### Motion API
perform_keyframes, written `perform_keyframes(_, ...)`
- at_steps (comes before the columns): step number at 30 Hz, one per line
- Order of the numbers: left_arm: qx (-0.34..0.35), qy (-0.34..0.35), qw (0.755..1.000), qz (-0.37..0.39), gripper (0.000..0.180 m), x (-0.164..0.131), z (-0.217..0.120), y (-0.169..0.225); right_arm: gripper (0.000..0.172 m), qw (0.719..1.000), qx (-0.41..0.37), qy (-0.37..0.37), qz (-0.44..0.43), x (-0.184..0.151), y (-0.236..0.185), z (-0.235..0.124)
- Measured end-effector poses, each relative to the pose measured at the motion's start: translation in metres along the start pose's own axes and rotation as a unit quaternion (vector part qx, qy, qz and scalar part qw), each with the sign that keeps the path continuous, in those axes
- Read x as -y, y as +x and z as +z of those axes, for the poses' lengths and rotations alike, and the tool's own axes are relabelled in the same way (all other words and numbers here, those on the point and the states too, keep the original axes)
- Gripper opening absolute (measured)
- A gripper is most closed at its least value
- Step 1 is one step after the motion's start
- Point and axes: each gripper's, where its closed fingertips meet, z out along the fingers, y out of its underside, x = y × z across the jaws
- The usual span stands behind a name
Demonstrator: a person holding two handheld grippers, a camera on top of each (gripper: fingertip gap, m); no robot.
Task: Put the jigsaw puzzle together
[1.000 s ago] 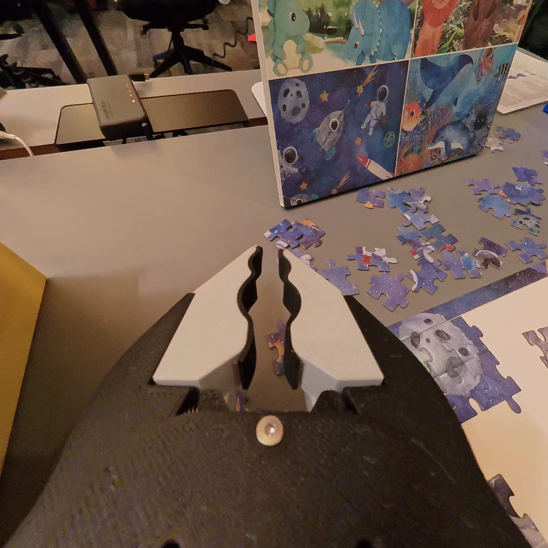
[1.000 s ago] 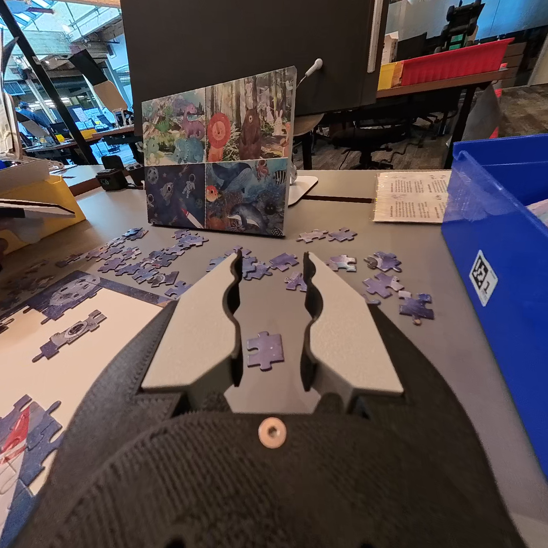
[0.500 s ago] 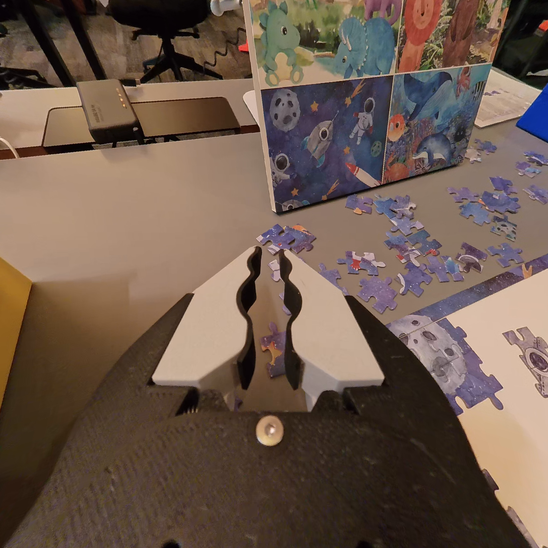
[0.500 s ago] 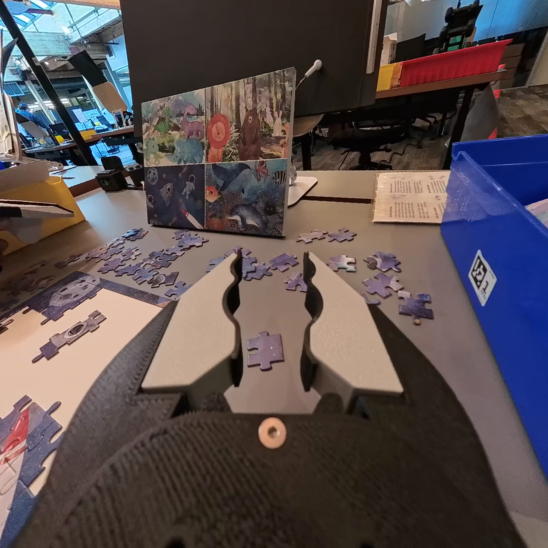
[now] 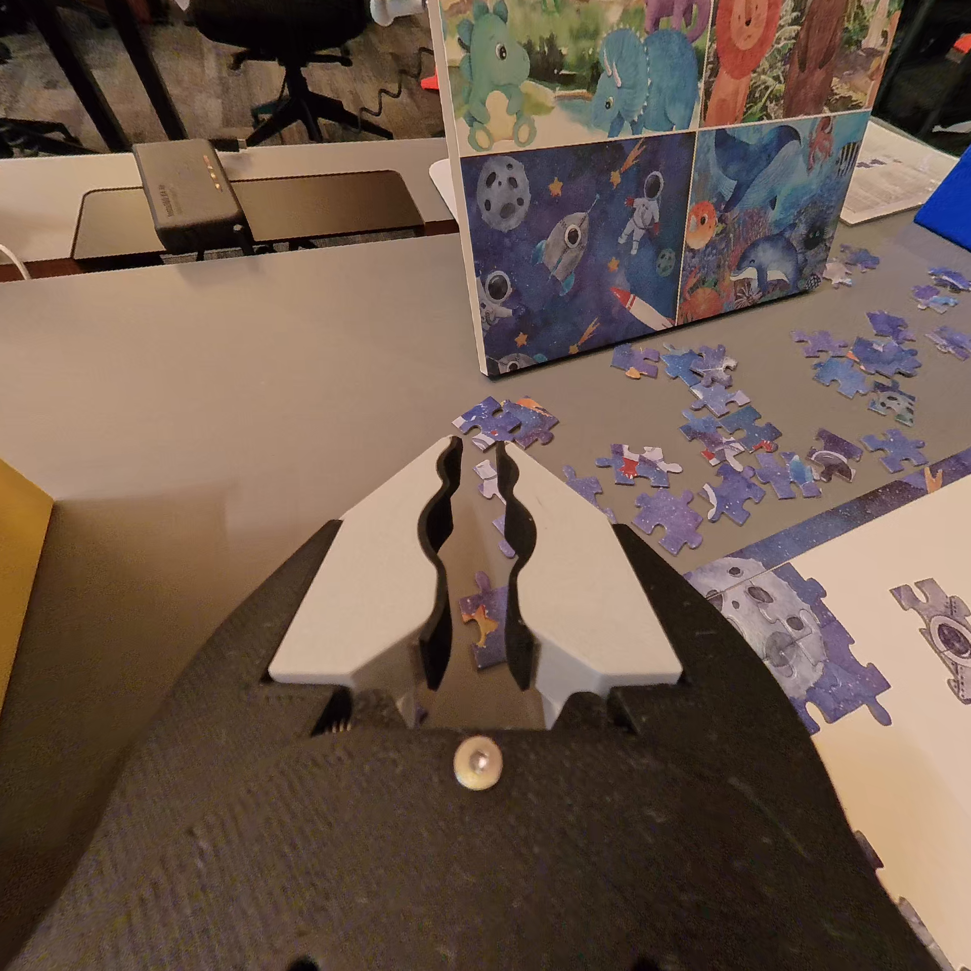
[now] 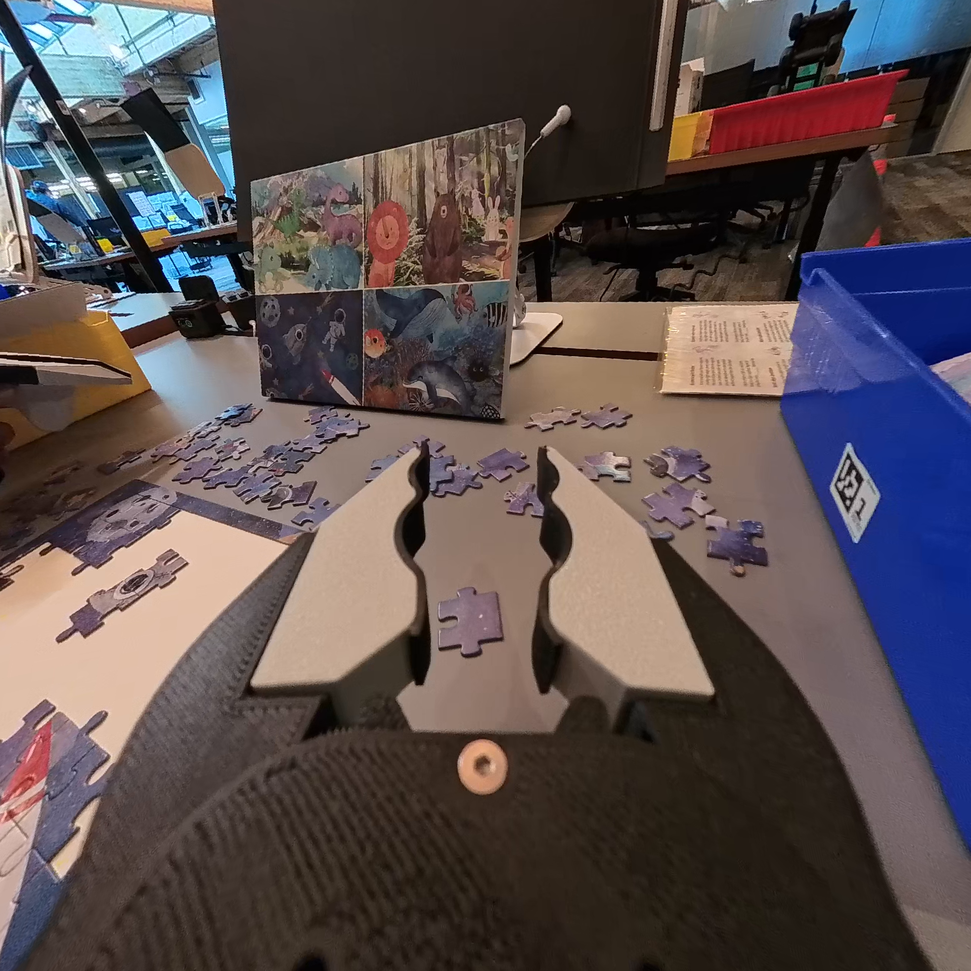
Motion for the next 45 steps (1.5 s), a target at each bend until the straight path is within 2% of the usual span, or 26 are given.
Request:
perform_keyframes(13,0.003,-0.005,1.0,-0.002,0.012,-0.002,0.0,-0.002,0.04,1.0,-0.001,-0.004,-0.005,-0.001,-0.001,0.001)
perform_keyframes(18,0.002,-0.003,1.0,-0.011,0.013,-0.002,-0.001,-0.005,0.039,0.998,-0.018,-0.019,-0.057,-0.003,-0.006,0.006)
perform_keyframes(21,0.001,-0.004,1.0,-0.014,0.013,-0.003,-0.001,-0.006,0.041,0.996,-0.004,-0.023,-0.085,0.005,-0.03,0.019)
perform_keyframes(24,-0.006,-0.007,1.0,-0.018,0.015,-0.004,0.0,-0.004,0.043,0.99,0.061,-0.047,-0.12,0.015,-0.082,0.05)
perform_keyframes(26,-0.006,-0.005,1.0,-0.016,0.015,-0.003,-0.001,-0.004,0.045,0.975,0.132,-0.095,-0.151,0.013,-0.129,0.077)
perform_keyframes(29,0.01,-0.005,1.0,-0.005,0.015,-0.002,-0.003,-0.01,0.043,0.935,0.234,-0.165,-0.207,0.0,-0.197,0.115)
perform_keyframes(32,0.042,-0.01,0.999,0.026,0.014,-0.003,-0.005,-0.018,0.04,0.898,0.289,-0.204,-0.261,-0.02,-0.244,0.157)
perform_keyframes(34,0.051,-0.01,0.998,0.036,0.014,-0.002,-0.006,-0.02,0.039,0.877,0.325,-0.235,-0.264,-0.039,-0.269,0.183)
perform_keyframes(39,0.053,-0.008,0.998,0.045,0.014,0.0,-0.008,-0.02,0.038,0.837,0.38,-0.296,-0.26,-0.079,-0.299,0.232)
perform_keyframes(45,0.056,-0.018,0.996,0.062,0.016,0.0,-0.008,-0.02,0.034,0.819,0.394,-0.33,-0.255,-0.103,-0.307,0.252)
